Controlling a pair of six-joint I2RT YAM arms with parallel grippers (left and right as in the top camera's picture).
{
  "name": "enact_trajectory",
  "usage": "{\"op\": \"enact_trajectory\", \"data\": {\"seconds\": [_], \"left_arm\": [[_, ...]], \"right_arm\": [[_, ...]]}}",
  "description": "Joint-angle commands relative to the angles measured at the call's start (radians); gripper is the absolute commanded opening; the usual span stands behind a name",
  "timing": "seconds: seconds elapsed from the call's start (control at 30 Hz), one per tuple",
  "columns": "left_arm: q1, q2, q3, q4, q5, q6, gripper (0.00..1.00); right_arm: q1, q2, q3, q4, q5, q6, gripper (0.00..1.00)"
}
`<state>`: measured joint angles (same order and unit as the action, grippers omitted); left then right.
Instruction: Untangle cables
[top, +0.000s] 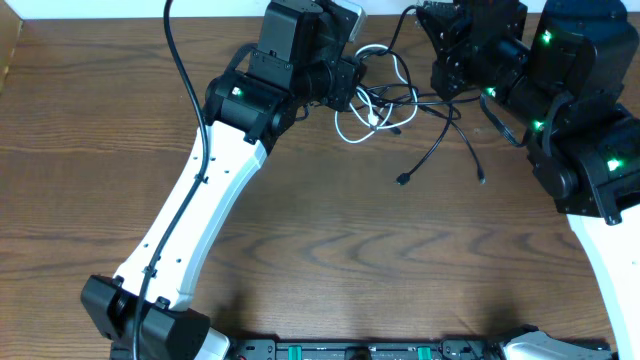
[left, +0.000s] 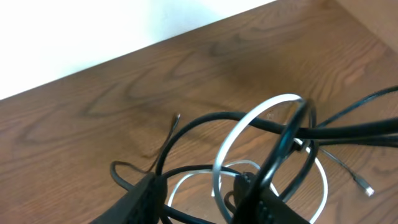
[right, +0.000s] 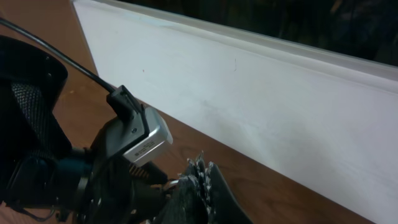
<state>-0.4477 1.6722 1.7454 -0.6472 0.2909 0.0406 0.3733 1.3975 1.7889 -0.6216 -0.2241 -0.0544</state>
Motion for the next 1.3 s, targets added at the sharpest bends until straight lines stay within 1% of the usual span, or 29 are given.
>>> {"op": "enact_trajectory", "data": {"seconds": [0.0, 0.03, 0.07, 0.27, 0.4, 0.5, 0.63, 0.7, 0.77, 0.97, 1.1, 1.27], "left_arm": [[0.004, -0.006, 0.016, 0.013, 0.014, 0.011, 0.20], [0.005, -0.006, 0.016, 0.020, 0.011, 0.011, 0.11], [0.006, -0.006, 0.016, 0.026, 0.011, 0.011, 0.08], [0.034, -0.017, 0.017, 0.042, 0.012, 0.010, 0.08], [0.063, -0.045, 0.017, 0.042, 0.012, 0.011, 0.08], [0.100, -0.078, 0.017, 0.041, 0.012, 0.011, 0.08], [0.148, -0.103, 0.017, 0.022, 0.011, 0.012, 0.08], [0.190, -0.104, 0.017, -0.010, 0.011, 0.042, 0.08], [0.227, -0.104, 0.017, -0.028, 0.011, 0.046, 0.08], [0.331, -0.104, 0.017, -0.033, 0.012, 0.045, 0.08], [0.360, -0.104, 0.017, -0.033, 0.012, 0.045, 0.08], [0.360, -0.104, 0.017, -0.032, 0.011, 0.045, 0.07]], "right_arm": [[-0.006, -0.019, 0.036, 0.008, 0.005, 0.016, 0.01], [-0.006, -0.019, 0.036, 0.004, 0.006, 0.016, 0.01], [-0.007, -0.019, 0.036, 0.001, 0.009, 0.016, 0.01], [-0.042, -0.016, 0.036, -0.047, 0.011, -0.006, 0.01], [-0.082, 0.004, 0.036, -0.143, 0.083, -0.037, 0.01], [-0.116, 0.014, 0.036, -0.193, 0.099, -0.060, 0.01], [-0.159, 0.007, 0.037, -0.202, 0.103, -0.075, 0.01], [-0.183, -0.009, 0.037, -0.206, 0.107, -0.089, 0.01], [-0.200, -0.025, 0.037, -0.213, 0.121, -0.096, 0.01], [-0.251, -0.096, 0.037, -0.215, 0.186, -0.135, 0.01], [-0.287, -0.153, 0.037, -0.220, 0.301, -0.137, 0.01], [-0.349, -0.212, 0.037, -0.211, 0.362, -0.146, 0.01]]}}
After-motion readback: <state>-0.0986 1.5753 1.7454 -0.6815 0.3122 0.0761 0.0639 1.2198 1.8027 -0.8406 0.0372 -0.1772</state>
